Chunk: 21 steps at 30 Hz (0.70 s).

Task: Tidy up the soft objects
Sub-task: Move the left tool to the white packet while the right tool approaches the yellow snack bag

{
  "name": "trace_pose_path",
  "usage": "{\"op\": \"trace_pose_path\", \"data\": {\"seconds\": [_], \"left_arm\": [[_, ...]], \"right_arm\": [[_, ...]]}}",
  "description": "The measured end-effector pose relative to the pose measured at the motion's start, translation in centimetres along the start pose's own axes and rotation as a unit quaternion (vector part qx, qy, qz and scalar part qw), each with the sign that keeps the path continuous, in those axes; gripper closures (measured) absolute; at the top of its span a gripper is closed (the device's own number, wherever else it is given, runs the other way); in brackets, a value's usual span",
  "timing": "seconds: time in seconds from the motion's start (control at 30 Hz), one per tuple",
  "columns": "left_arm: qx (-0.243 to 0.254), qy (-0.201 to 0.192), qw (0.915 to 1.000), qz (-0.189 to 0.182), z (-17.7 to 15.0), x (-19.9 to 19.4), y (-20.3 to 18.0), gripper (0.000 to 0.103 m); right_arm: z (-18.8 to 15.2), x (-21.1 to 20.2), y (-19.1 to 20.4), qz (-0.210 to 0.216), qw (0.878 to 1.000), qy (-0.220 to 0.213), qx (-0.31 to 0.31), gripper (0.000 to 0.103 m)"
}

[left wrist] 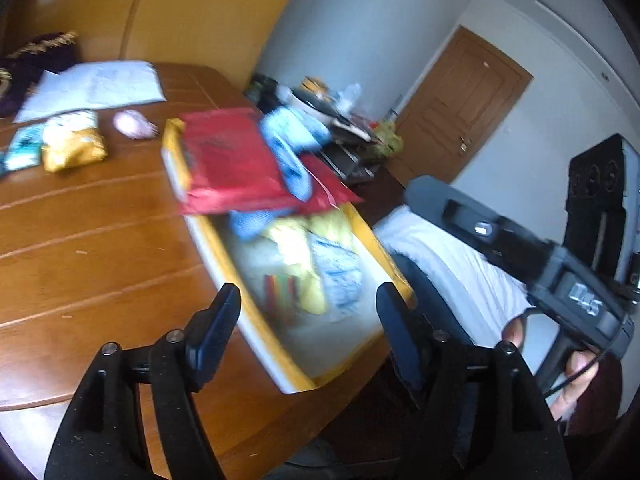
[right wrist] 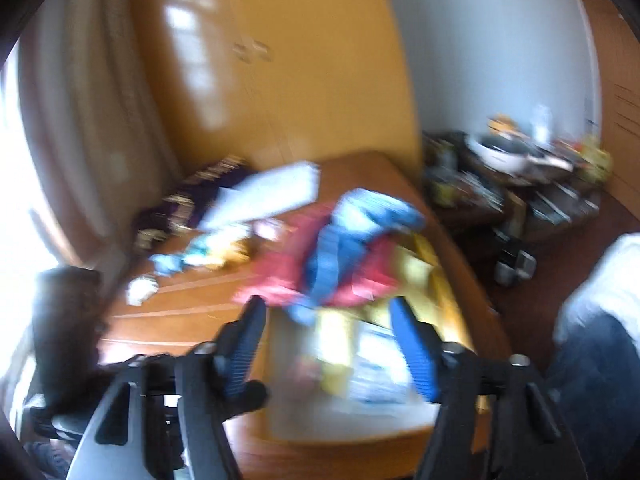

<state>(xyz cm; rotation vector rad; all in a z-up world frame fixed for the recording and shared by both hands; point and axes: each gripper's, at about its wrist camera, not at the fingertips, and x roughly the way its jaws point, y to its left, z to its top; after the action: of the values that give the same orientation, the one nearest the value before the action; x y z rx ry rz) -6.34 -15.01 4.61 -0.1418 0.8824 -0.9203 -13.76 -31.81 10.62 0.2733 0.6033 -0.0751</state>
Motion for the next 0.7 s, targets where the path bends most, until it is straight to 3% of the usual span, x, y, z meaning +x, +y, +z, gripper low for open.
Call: {"op": "trace_pose_path", "data": {"seconds": [0.17, 0.27, 0.33, 0.43, 0.53, 0.67, 0.7], "left_arm": [[-0.053, -0.064, 0.9897, 0.117, 0.8, -5.0, 5.7, 0.03], [-0.105, -0.088, 0.9755, 0.172, 1.3, -7.4, 10.4, 0.03], [-0.139, -0.099, 0.9606, 0.219, 1.3, -9.2, 13.9, 0.03], [-0.189, -0.094, 0.9371, 0.278, 1.4, -10.9, 18.9, 0.03], [-0.219, -0.074, 0.9199, 0.317, 1.5, -11.5, 23.2, 0.03], [-0.233, -0.051, 0.9062, 0.349, 1.9, -11.0, 26.9, 0.03], [-0.238, -0.044, 0.906, 0.347, 2.1, -10.7, 27.8, 0.03]], "right_arm": [[1.4, 2.7, 6.3, 0.089, 0.996, 0.003, -0.031, 0.019], [1.9, 5.8, 9.3, 0.125, 0.991, 0.029, -0.029, 0.019], [2.2, 8.3, 11.0, 0.141, 0.988, 0.055, -0.018, 0.019], [2.2, 11.9, 13.5, 0.16, 0.983, 0.091, 0.002, 0.019], [2.5, 14.8, 15.1, 0.156, 0.981, 0.111, 0.008, 0.019], [2.9, 18.5, 16.0, 0.135, 0.981, 0.137, 0.024, 0.019], [3.0, 19.3, 15.9, 0.135, 0.98, 0.142, 0.031, 0.019]]}}
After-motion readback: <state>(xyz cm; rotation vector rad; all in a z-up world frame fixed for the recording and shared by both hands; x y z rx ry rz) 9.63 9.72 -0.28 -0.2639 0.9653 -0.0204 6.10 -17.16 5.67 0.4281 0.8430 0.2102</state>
